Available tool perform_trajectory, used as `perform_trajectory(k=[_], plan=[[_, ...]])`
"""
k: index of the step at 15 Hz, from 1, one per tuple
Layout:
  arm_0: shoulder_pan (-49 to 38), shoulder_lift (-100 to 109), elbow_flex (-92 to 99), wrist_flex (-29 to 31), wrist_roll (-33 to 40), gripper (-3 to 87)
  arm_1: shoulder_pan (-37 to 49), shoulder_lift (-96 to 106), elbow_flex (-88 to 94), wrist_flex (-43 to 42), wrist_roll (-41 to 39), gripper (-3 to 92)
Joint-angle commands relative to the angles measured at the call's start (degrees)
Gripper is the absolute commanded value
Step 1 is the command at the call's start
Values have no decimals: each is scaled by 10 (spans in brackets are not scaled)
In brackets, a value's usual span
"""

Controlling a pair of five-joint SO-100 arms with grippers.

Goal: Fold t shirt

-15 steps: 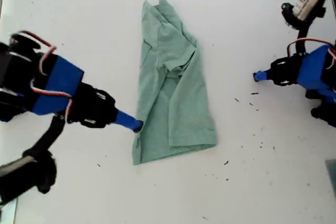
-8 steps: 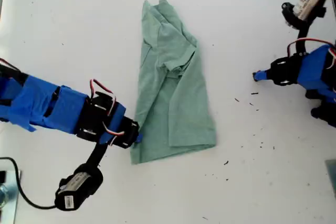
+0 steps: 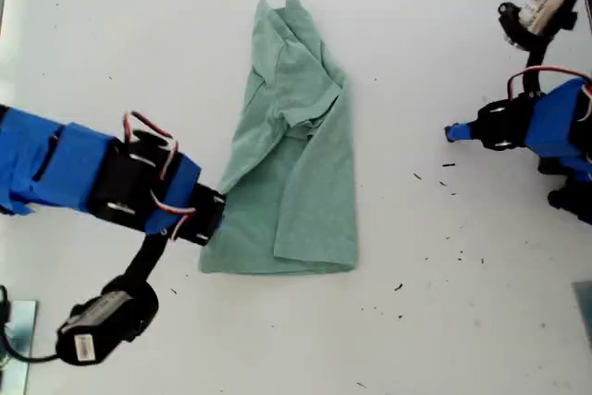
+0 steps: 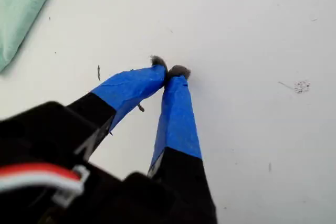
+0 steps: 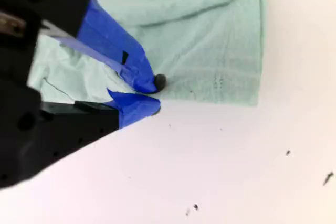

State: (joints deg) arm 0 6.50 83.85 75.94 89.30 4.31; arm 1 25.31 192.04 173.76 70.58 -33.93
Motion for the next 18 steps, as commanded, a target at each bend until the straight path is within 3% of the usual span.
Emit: perform_trajectory(k=[1,4,6,10,12,14,15,16,18], plan=[[-33,99,-4,18,26,-2,-7,12,28,9,-2,25],[-25,42,-74,13,38,-2,-7,25,30,15,-1,25],[-12,-69,-231,1,63,-2,-7,25,31,16,0,25],[-35,-166,-276,-205,145,-2,-5,25,31,16,3,25],[-39,-215,-276,-347,218,224,-5,25,31,17,4,25],[-44,-246,-276,-421,240,319,-5,25,32,18,5,25],[-42,-222,-271,-448,252,316,-5,25,32,18,6,25],[-40,-183,-258,-460,260,308,-5,25,32,18,7,25],[-61,-92,-225,-396,265,294,-5,25,32,19,8,25]])
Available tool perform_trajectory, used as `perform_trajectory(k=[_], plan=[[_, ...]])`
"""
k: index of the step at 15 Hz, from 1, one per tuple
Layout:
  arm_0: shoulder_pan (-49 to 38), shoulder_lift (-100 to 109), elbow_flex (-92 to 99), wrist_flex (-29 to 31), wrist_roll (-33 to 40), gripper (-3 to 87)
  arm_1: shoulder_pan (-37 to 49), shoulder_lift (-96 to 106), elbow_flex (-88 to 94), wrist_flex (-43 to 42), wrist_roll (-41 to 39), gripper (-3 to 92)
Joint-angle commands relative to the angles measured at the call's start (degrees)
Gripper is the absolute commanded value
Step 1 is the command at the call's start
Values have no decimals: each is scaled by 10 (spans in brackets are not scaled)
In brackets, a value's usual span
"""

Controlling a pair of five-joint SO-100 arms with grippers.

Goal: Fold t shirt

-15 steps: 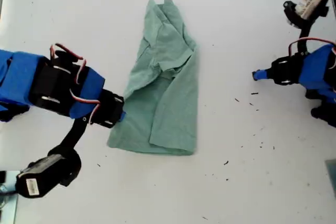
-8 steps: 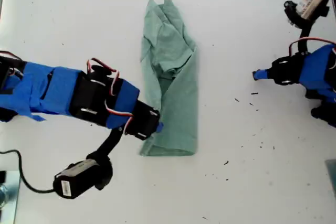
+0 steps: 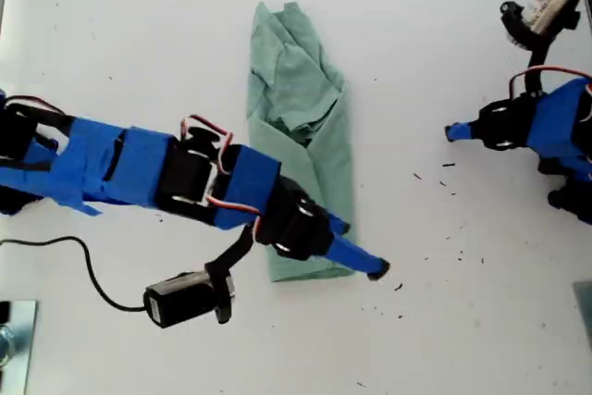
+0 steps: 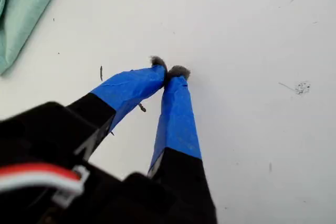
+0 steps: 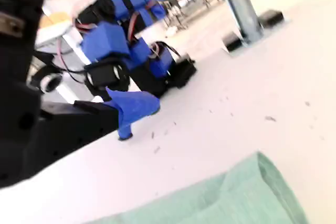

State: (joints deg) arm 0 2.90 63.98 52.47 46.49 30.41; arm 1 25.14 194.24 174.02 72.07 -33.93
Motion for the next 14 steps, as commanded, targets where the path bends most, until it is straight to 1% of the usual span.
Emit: perform_trajectory(k=[1,2,4,5,7,10,11,12,14], plan=[[-45,180,81,62,-11,251,-4,4,29,4,8,25],[-67,278,208,60,-26,236,-4,4,29,4,8,25],[-117,508,518,21,-68,214,-4,4,29,4,7,25],[-142,612,657,11,-86,200,-4,5,29,4,6,25],[-171,767,854,4,-108,185,-3,5,29,4,5,25],[-183,912,1078,-19,-163,112,-2,5,29,4,7,25],[-183,971,1132,-18,-190,85,-2,5,29,4,8,25],[-187,1025,1167,-3,-207,10,-2,5,30,4,8,25],[-217,1056,1184,40,-209,-2,-2,5,30,4,10,25]])
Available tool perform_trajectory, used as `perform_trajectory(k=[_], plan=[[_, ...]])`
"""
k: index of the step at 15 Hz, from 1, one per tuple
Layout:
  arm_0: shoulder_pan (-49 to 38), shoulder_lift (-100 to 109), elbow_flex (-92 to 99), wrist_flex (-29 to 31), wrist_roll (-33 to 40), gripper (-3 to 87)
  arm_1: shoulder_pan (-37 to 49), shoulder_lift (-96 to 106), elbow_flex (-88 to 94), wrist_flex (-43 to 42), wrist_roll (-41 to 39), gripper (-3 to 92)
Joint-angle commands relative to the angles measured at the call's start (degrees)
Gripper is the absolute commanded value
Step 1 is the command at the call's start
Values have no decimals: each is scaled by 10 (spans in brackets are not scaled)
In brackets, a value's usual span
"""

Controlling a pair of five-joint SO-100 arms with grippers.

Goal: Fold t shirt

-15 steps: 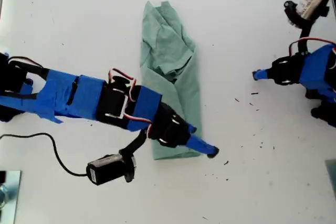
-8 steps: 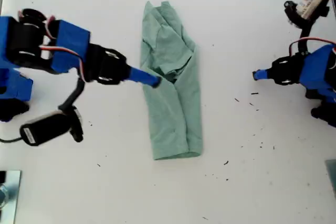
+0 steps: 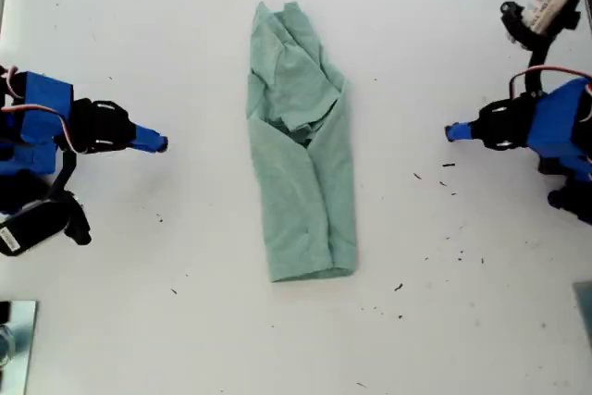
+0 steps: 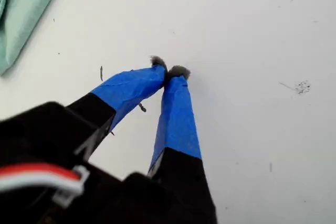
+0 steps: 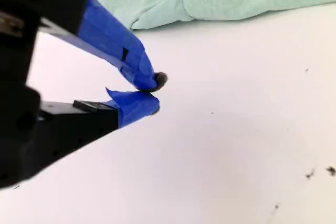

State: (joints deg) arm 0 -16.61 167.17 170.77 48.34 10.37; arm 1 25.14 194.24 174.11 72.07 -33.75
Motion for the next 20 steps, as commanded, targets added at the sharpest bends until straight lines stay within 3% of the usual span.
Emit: perform_trajectory(k=[1,3,5,8,11,12,14,16,20], plan=[[-28,20,1,21,-4,-2,-3,5,29,4,9,25],[-8,-52,-68,15,-8,-3,-22,-1,23,-1,19,25],[49,-261,-290,37,-9,-3,-95,-116,-91,-29,72,25],[141,-606,-723,171,14,-3,-202,-504,-525,76,107,25],[197,-827,-1071,314,20,1,-284,-746,-887,165,99,25],[206,-877,-1158,354,20,81,-299,-809,-990,197,95,146],[212,-882,-1160,356,24,244,-315,-904,-1111,248,96,348],[206,-884,-1153,357,30,302,-316,-940,-1120,245,105,373],[194,-990,-1149,337,40,321,-328,-1049,-1113,205,138,370]])
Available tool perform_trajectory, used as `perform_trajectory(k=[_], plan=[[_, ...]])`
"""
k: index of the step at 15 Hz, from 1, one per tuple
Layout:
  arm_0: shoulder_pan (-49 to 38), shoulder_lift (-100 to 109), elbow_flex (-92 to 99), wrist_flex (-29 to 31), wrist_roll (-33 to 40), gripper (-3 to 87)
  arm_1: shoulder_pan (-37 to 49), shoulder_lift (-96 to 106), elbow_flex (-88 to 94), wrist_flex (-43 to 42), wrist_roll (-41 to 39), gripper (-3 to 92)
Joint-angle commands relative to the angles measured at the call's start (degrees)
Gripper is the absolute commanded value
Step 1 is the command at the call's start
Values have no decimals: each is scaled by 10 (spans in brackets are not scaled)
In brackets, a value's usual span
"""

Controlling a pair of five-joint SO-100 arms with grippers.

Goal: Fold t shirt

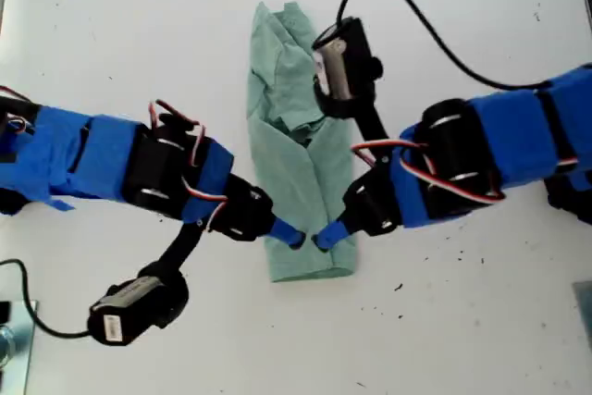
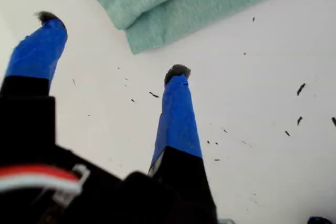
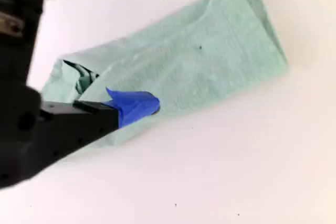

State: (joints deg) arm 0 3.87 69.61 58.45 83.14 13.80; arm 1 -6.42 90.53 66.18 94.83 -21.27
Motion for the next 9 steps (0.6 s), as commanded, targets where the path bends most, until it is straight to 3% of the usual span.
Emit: perform_trajectory(k=[1,4,7,8,9], plan=[[-10,-46,-30,-23,5,322,-18,-42,-33,-33,27,360],[-8,-120,-41,-60,7,325,-37,-124,-28,-88,47,306],[-8,-163,-49,-80,16,271,-57,-203,-27,-142,71,170],[-8,-180,-54,-82,17,177,-62,-217,-31,-155,75,102],[-7,-193,-57,-83,24,13,-64,-224,-34,-161,76,26]])
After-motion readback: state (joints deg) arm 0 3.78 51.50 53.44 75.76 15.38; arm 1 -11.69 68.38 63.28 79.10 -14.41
